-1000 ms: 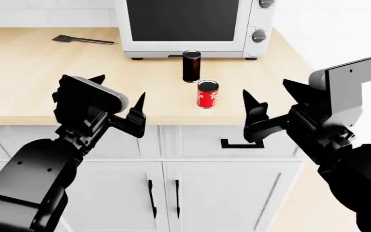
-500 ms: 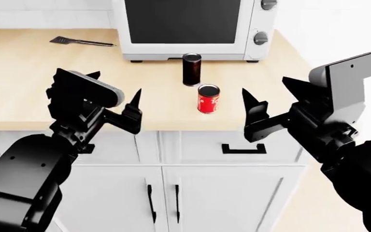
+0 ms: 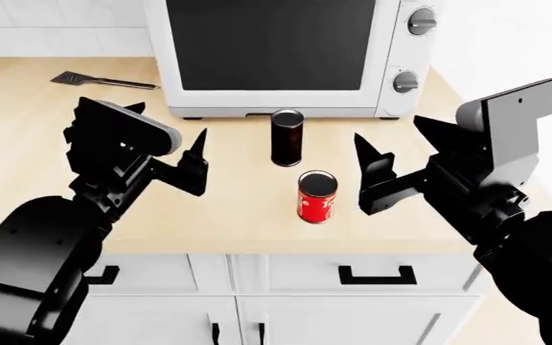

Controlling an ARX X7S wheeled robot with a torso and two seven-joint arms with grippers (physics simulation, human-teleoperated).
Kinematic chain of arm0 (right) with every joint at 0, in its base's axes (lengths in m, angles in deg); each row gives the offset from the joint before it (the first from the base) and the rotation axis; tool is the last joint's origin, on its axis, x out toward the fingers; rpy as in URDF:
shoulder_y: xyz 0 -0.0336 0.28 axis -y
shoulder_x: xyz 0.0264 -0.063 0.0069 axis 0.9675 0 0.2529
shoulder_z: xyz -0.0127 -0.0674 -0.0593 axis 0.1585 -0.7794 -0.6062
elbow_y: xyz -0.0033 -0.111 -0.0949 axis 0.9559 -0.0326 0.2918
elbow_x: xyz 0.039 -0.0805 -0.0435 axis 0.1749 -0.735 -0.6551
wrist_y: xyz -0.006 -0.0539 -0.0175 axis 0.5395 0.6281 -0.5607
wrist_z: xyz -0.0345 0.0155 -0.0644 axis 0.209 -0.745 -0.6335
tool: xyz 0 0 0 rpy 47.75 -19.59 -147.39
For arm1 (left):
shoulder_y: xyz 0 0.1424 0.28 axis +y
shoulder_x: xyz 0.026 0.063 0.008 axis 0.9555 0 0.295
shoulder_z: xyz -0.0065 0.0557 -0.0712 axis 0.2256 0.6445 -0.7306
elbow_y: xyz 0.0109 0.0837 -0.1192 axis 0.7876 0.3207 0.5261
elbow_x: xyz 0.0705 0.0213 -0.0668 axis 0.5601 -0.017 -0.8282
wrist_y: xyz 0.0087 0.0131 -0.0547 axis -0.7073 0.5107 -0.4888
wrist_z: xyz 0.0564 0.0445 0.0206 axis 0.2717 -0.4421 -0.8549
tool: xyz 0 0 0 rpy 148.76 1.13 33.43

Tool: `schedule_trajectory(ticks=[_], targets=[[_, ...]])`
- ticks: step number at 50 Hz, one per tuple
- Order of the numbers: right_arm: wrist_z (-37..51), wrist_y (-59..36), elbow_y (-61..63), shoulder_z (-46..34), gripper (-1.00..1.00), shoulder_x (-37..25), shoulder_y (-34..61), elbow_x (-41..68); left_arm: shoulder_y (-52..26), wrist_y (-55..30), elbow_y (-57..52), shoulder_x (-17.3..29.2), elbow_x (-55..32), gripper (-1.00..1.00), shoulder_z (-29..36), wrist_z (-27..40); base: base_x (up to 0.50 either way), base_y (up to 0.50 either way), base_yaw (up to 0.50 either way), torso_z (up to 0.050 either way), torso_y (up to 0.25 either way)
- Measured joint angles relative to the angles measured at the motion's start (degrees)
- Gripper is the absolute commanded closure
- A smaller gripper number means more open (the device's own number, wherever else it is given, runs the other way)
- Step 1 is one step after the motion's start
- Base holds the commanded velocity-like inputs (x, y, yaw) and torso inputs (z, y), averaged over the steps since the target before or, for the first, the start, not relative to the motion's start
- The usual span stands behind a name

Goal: Pick the cans from the counter and place them in their designated side in the cabinet.

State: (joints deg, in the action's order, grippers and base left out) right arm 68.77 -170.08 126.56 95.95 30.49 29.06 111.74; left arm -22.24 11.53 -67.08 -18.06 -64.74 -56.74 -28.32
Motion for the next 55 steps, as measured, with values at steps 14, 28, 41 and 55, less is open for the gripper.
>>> schedule_trajectory(ticks=[14,28,41,55], targets=[[5.8,-4.85,-0.5,4.96,-1.0,3.94,-0.02,12.3,0.38,-0.04,-0.32,0.26,-0.47,-1.0,-0.76,0.37,0.0,0.0,0.0,0.0,0.0],[15.62,-5.07,-2.69,7.01,-1.0,3.72,-1.25,28.73,1.19,0.79,-0.43,0.37,-0.55,-1.0,-0.67,0.6,0.0,0.0,0.0,0.0,0.0],[16.33,-2.3,-4.14,3.92,-1.0,2.33,-2.94,30.74,1.71,1.83,-0.11,0.62,-0.49,-1.0,-0.62,0.71,0.0,0.0,0.0,0.0,0.0],[13.44,2.69,-6.1,-1.25,-1.0,0.32,-5.11,25.64,1.93,2.61,0.34,0.76,-0.58,-1.0,-0.5,0.73,0.0,0.0,0.0,0.0,0.0]])
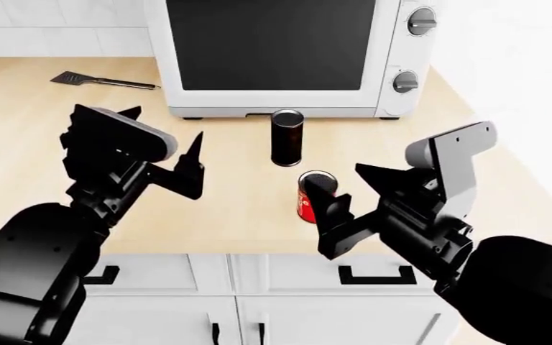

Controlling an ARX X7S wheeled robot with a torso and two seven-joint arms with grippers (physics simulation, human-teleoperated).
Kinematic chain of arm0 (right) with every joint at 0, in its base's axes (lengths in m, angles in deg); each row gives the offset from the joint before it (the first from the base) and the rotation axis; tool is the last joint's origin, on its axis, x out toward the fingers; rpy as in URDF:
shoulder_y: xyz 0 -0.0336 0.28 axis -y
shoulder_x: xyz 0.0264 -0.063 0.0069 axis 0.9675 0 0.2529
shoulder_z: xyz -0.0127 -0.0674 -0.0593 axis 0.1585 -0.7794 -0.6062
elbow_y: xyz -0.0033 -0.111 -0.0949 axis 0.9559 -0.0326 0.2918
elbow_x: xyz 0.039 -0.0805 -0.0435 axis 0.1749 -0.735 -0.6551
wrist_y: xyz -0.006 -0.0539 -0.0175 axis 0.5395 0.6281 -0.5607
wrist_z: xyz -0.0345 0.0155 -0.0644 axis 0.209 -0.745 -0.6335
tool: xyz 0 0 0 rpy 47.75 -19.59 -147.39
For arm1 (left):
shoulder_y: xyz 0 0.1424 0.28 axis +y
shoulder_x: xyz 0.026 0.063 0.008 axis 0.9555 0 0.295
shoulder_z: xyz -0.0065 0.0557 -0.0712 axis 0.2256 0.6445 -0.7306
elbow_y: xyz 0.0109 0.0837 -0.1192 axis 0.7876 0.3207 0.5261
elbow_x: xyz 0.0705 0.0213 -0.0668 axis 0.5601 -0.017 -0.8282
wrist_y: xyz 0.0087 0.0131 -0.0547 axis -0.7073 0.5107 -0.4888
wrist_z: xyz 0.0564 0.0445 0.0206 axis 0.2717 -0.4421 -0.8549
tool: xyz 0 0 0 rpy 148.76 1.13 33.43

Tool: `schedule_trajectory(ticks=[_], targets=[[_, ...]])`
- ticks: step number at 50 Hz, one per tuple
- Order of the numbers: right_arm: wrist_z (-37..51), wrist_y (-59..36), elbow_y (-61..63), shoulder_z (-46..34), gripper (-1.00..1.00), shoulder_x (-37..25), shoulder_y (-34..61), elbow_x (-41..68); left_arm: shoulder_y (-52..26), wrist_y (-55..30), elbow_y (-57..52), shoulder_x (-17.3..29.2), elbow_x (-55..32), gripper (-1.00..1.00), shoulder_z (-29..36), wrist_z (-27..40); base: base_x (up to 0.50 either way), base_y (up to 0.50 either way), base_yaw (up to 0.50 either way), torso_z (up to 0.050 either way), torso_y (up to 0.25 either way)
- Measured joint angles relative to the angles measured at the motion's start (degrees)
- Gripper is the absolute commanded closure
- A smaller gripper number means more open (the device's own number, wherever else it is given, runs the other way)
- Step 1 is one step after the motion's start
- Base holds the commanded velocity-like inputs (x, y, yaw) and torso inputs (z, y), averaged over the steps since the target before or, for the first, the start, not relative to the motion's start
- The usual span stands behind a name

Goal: Pick the cans from the counter and place them in their designated side in the cabinet.

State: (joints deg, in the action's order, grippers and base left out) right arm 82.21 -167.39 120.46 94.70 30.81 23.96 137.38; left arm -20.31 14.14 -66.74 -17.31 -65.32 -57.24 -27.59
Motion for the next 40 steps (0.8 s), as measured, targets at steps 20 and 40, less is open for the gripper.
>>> schedule_trajectory(ticks=[20,40], targets=[[-3.03,4.5,-2.72,-4.69,-1.0,-1.52,-1.66,-4.39,0.26,0.86,0.99,-0.04,-0.18,-1.0,0.22,0.15,0.0,0.0,0.0,0.0,0.0],[-7.26,10.81,-7.68,-10.23,-1.0,-1.88,-2.51,-10.5,0.4,1.12,0.95,0.14,-0.46,-1.0,0.16,0.48,0.0,0.0,0.0,0.0,0.0]])
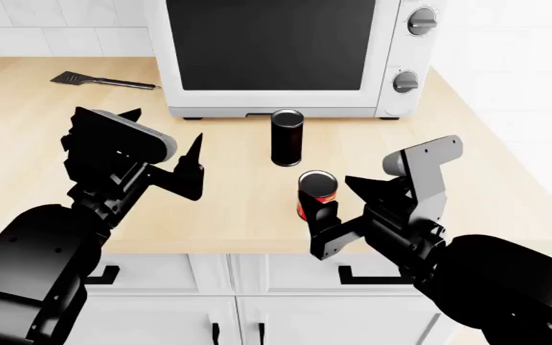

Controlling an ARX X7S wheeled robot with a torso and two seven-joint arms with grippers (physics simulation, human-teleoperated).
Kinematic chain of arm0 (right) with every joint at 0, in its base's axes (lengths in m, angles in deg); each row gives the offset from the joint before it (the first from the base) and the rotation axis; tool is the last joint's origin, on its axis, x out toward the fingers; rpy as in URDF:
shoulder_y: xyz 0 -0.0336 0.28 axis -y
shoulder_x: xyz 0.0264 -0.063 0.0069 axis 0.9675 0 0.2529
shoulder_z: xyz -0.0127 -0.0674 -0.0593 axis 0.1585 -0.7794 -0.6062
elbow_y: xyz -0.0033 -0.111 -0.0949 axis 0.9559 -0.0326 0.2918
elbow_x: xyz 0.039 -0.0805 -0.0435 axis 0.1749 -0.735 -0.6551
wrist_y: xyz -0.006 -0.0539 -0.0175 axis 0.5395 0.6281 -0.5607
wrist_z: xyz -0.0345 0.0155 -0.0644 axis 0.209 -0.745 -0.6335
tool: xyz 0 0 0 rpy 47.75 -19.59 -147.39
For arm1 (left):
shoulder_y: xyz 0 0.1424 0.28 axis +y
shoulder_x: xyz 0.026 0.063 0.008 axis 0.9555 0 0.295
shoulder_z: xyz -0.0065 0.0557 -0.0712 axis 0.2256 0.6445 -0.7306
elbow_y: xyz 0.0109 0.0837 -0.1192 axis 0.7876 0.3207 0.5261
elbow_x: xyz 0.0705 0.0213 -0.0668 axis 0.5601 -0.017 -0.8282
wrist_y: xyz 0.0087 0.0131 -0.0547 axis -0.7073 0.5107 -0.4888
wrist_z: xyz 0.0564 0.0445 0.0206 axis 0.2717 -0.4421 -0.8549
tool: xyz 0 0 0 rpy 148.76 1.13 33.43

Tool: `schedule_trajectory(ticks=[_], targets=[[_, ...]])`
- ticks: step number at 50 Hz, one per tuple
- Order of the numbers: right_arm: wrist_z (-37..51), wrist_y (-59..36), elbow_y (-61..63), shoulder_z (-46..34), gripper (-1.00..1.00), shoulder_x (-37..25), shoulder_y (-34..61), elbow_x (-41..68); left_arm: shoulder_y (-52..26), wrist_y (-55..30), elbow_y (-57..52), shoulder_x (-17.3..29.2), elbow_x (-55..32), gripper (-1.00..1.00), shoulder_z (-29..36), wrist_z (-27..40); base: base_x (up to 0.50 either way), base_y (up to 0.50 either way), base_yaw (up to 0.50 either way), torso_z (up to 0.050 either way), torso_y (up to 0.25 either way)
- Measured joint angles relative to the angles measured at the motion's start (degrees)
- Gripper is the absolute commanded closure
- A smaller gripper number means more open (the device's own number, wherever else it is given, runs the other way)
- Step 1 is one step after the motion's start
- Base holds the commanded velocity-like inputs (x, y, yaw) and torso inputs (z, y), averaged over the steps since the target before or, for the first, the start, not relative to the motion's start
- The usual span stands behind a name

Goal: Pick the cans from the counter and place them in their designated side in the cabinet.

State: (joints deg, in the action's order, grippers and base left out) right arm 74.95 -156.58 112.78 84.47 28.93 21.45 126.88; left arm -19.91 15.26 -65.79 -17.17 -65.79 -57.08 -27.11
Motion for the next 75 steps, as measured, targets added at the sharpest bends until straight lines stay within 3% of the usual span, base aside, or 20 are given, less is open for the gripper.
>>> schedule_trajectory(ticks=[41,42,51,64,69,75], targets=[[-9.26,14.33,-15.89,-8.9,-1.0,2.4,1.75,-10.95,0.41,0.76,1.32,0.36,-0.54,-1.0,-0.38,0.64,0.0,0.0,0.0,0.0,0.0],[-9.51,14.73,-16.34,-9.1,1.0,2.51,1.88,-11.26,0.42,0.74,1.33,0.38,-0.56,-1.0,-0.42,0.67,0.0,0.0,0.0,0.0,0.0],[-9.32,15.09,-16.53,-10.03,1.0,2.47,2.12,-11.64,0.46,0.66,1.5,0.5,-0.78,-1.0,-0.75,0.9,0.0,0.0,0.0,0.0,0.0],[-1.11,6.93,-4.47,-5.01,1.0,-0.14,1.65,-4.46,0.36,0.3,1.42,0.45,-1.18,-1.0,-1.1,1.33,0.0,0.0,0.0,0.0,0.0],[4.72,2.2,0.11,-0.71,1.0,-0.64,4.1,0.74,0.22,-0.11,1.12,0.47,-1.39,-1.0,-1.24,1.55,0.0,0.0,0.0,0.0,0.0],[23.44,-5.93,1.09,3.89,1.0,-2.08,11.32,18.58,-0.04,-1.18,-0.72,1.29,-1.26,-1.0,-1.54,2.16,0.0,0.0,0.0,0.0,0.0]])
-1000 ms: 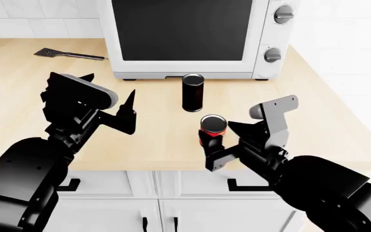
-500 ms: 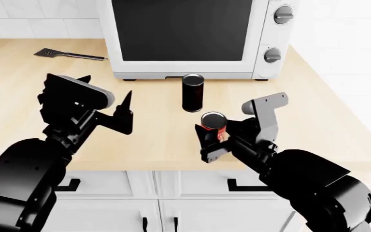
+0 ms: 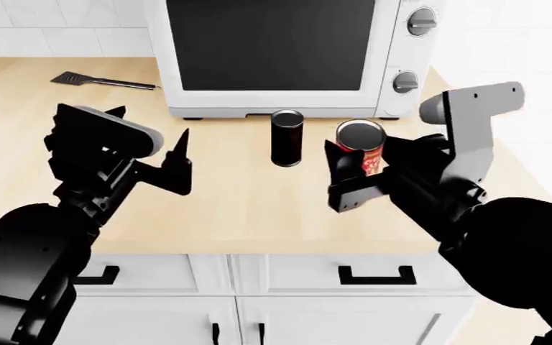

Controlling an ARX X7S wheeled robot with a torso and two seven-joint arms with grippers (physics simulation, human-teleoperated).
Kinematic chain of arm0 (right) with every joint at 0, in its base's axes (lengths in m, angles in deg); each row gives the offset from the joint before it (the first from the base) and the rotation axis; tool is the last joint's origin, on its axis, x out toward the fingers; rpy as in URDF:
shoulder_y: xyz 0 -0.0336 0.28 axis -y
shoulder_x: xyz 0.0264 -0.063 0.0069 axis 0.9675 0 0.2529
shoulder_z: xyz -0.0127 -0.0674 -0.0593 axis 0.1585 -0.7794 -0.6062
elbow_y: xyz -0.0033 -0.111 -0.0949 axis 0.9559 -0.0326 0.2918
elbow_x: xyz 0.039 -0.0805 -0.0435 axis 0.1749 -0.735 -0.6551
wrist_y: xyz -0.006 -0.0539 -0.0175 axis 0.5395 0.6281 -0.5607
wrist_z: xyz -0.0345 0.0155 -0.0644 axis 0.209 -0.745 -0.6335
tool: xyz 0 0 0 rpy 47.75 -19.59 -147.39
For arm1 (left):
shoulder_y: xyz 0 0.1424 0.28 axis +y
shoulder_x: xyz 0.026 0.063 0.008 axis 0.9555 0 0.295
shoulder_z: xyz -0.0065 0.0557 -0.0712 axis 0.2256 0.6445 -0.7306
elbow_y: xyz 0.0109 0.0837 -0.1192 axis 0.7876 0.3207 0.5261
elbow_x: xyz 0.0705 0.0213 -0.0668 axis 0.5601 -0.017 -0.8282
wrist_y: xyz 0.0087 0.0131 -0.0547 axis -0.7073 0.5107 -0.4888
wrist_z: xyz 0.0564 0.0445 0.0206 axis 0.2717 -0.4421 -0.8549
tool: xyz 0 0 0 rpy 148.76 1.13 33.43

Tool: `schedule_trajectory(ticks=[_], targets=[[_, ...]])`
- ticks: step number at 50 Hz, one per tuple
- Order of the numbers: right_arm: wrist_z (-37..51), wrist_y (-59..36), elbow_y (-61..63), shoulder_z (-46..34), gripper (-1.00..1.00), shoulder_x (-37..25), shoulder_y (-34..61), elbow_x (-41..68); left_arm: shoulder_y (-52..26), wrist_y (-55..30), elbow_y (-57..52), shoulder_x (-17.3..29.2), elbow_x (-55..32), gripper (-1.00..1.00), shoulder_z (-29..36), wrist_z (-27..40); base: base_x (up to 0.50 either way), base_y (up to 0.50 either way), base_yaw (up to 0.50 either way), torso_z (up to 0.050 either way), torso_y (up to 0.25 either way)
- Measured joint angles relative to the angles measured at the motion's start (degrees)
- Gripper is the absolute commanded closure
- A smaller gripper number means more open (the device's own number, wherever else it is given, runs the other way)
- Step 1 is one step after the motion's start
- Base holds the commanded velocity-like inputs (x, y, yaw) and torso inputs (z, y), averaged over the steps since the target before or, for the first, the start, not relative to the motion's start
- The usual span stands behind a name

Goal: Pick the cans from the counter and place them in their designated side in the cabinet.

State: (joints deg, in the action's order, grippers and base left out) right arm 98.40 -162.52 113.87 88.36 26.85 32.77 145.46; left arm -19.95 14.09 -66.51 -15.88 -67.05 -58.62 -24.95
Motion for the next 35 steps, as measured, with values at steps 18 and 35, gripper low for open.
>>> schedule_trajectory(ticks=[18,35], targets=[[35.62,-2.53,-6.95,-8.58,1.0,-7.6,26.05,38.04,-1.87,-5.22,-5.85,2.26,-1.32,-1.0,-1.96,1.11,0.0,0.0,0.0,0.031,0.0],[36.37,-7.1,-26.91,-20.21,1.0,-5.95,58.89,38.61,-4.54,-6.02,-4.91,3.21,-1.08,-1.0,-1.32,1.01,0.0,0.0,0.0,0.05,0.0]])
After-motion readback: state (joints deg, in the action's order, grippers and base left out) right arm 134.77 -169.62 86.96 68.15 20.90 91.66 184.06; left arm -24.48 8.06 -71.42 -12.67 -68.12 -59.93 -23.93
